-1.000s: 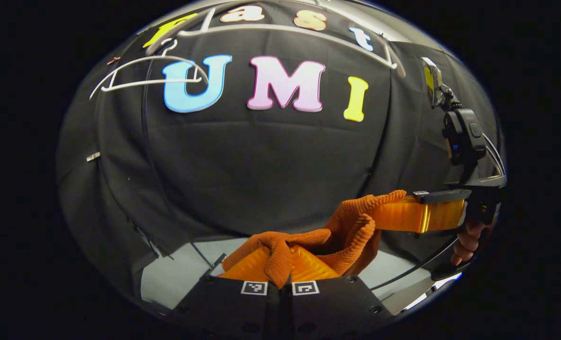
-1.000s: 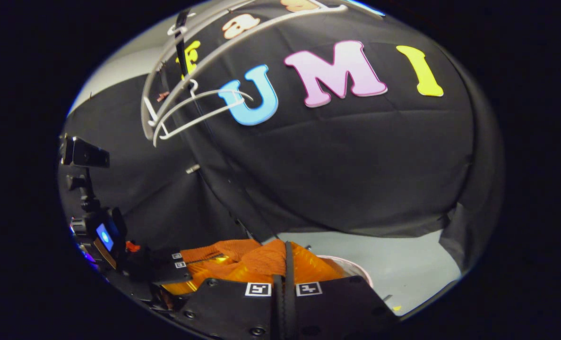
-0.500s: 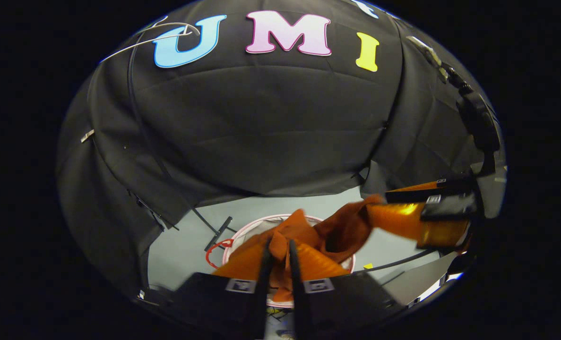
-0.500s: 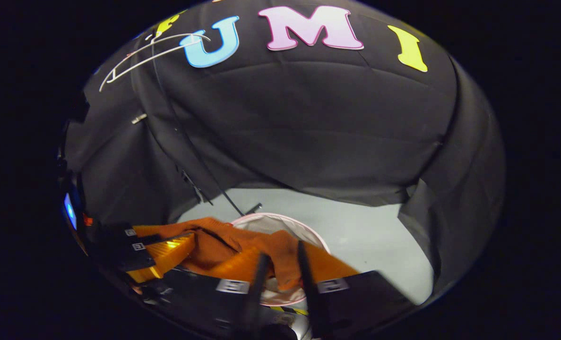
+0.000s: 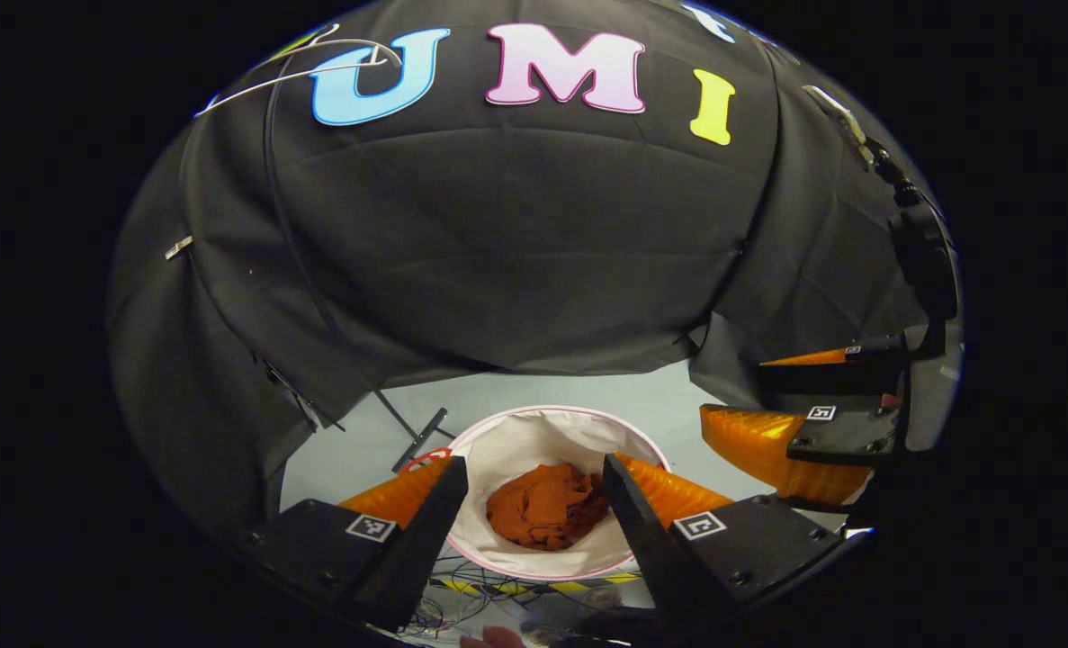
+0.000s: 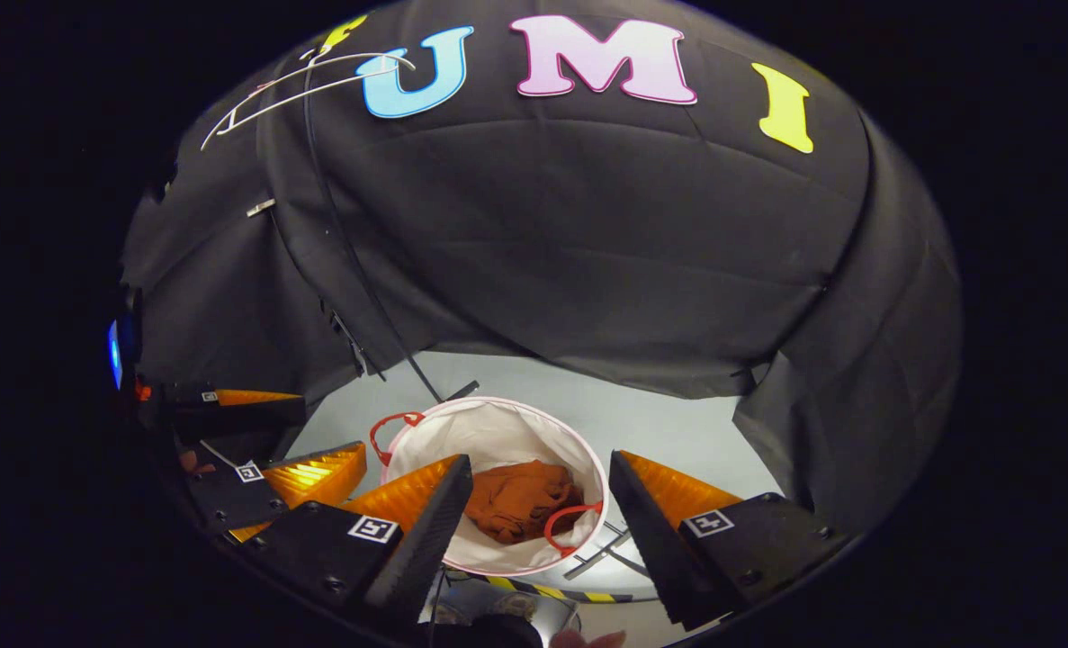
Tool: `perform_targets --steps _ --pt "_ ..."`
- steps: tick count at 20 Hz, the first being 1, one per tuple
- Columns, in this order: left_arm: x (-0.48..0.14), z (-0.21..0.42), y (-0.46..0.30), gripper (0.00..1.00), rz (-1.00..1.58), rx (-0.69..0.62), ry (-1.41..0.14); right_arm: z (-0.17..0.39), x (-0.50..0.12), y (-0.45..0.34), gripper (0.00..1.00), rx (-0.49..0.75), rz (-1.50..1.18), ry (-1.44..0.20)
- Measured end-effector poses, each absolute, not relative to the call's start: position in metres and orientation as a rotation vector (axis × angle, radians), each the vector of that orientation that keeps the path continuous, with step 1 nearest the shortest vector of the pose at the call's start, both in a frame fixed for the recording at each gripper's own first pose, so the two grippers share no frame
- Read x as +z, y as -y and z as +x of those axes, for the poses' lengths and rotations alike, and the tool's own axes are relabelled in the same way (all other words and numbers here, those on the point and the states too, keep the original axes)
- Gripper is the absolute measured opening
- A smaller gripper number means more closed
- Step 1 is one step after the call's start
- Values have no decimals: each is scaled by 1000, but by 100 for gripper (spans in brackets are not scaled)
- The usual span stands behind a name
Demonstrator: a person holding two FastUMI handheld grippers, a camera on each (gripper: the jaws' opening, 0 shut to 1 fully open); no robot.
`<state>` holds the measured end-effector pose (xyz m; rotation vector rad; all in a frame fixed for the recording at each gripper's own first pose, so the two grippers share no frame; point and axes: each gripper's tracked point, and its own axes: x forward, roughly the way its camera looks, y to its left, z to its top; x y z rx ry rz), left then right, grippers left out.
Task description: Grasp the clothes on the hanger with both hands and then place them into the laundry hamper below.
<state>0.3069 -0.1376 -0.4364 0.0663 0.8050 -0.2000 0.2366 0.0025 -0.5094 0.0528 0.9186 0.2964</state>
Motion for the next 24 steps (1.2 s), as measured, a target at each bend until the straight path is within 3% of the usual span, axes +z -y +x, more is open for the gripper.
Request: perform_targets --steps 11,24 --pt "-332 258 109 96 11 -209 -626 206 -389 -11 98 183 52 -701" --pt "-170 197 45 96 -39 -95 -296 150 -225 -7 98 92 108 -409"
